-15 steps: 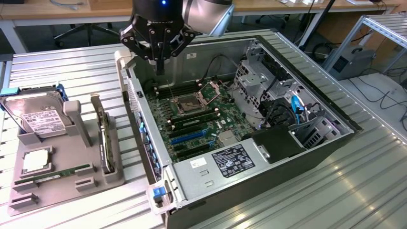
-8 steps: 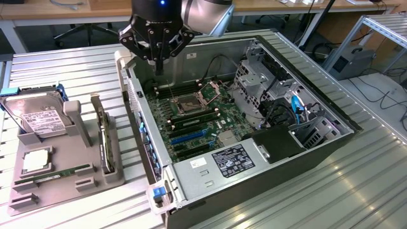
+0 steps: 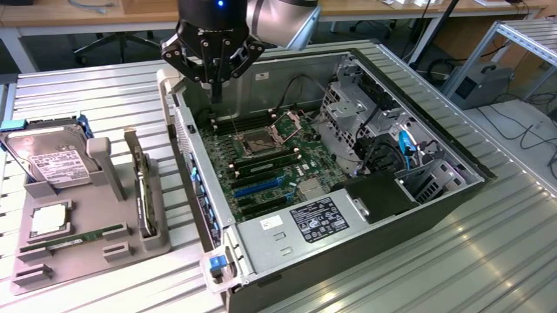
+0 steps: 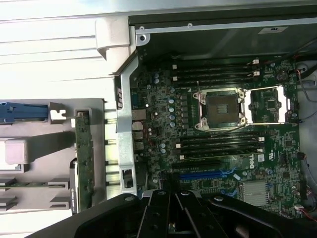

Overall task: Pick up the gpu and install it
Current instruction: 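Reach for the gpu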

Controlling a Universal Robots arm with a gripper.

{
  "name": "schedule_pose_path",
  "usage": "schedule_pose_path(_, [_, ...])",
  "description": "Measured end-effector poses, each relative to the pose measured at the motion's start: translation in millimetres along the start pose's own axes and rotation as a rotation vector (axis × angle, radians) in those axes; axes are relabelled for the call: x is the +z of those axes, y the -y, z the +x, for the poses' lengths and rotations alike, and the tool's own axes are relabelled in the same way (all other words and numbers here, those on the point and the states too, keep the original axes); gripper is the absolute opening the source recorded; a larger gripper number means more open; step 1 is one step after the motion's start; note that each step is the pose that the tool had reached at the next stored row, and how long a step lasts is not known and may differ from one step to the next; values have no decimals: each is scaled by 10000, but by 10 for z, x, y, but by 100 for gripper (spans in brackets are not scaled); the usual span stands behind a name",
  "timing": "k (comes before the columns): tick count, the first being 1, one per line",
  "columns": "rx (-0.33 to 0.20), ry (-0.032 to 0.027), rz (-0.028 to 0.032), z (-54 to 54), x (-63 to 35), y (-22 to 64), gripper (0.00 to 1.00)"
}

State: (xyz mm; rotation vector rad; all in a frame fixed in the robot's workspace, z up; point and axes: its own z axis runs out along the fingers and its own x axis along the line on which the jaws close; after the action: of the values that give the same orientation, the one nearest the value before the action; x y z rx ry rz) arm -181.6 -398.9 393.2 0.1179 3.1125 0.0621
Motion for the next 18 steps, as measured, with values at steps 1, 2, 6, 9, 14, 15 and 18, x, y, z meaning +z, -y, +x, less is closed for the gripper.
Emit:
schedule_pose_path(1, [0,1,-1,3,0,0,11])
schedule_pose_path(2, [0,0,0,5,0,0,11])
schedule_pose_path(6, [0,1,0,17,0,1,11])
schedule_pose_path(9, [0,0,0,26,0,2,11])
schedule_pose_path(14, [0,0,0,38,0,3,11])
schedule_pose_path(15, [0,0,0,41,0,3,11])
schedule_pose_path(18, [0,0,0,48,-1,4,11])
